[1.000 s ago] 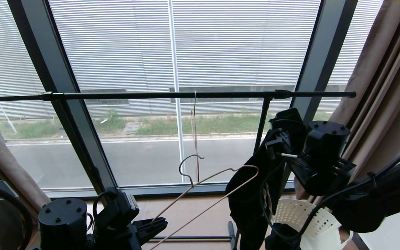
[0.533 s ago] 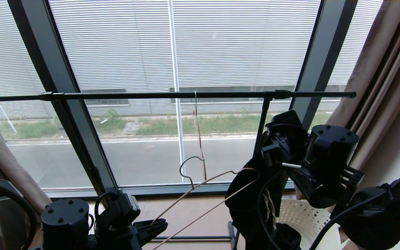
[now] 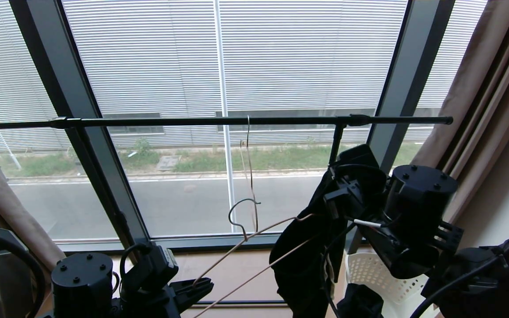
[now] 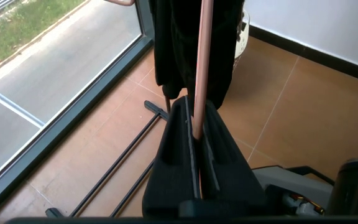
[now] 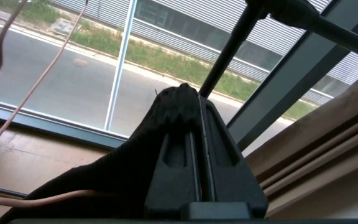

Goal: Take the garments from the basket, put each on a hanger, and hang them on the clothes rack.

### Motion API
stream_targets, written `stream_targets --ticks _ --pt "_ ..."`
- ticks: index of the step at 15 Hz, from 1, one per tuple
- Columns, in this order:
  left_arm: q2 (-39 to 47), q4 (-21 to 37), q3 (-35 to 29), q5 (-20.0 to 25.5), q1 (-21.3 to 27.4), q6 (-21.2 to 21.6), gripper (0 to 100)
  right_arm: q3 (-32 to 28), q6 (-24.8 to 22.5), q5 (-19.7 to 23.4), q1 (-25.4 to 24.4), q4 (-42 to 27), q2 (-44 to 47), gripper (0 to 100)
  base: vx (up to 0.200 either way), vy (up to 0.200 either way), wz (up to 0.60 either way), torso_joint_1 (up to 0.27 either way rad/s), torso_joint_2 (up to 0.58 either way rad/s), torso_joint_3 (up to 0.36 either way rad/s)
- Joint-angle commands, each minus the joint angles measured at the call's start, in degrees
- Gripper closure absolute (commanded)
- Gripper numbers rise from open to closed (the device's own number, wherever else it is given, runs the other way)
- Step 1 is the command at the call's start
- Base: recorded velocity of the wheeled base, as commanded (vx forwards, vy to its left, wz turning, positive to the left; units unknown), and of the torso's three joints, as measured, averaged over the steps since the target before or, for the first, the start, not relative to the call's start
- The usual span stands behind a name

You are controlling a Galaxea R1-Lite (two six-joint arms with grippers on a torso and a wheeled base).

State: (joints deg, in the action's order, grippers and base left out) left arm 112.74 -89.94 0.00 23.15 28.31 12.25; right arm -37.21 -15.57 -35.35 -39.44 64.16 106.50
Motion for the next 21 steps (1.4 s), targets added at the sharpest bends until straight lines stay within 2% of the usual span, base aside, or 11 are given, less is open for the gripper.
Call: stream_targets --ticks 1,4,9,16,21 --pt "0.03 -0.06 0.0 -0.03 -0.18 -0.03 100 0.47 0.01 -0.07 -1.26 0.0 -1.47 100 0.0 0.0 0.0 0.0 0.0 0.0" --pt "0.11 -0.06 0.0 -0.12 -0.18 -0.03 100 1.26 0.01 -1.74 -5.3 0.0 -3.4 100 0.0 0.0 0.0 0.0 0.0 0.0" --pt "0.11 -0.06 0.0 -0.12 -0.45 -0.03 100 2.93 0.19 -1.83 -10.75 0.0 -4.1 100 0.0 0.0 0.0 0.0 0.0 0.0" --pt "-0.06 -0.06 0.0 -1.97 -0.97 -0.3 100 3.28 0.36 -2.44 -14.09 0.44 -4.28 100 0.0 0.0 0.0 0.0 0.0 0.0" --pt "-0.41 -0.06 0.0 -2.32 -0.8 -0.47 100 2.14 3.7 -2.53 -18.13 0.44 -3.84 100 0.0 0.0 0.0 0.0 0.0 0.0"
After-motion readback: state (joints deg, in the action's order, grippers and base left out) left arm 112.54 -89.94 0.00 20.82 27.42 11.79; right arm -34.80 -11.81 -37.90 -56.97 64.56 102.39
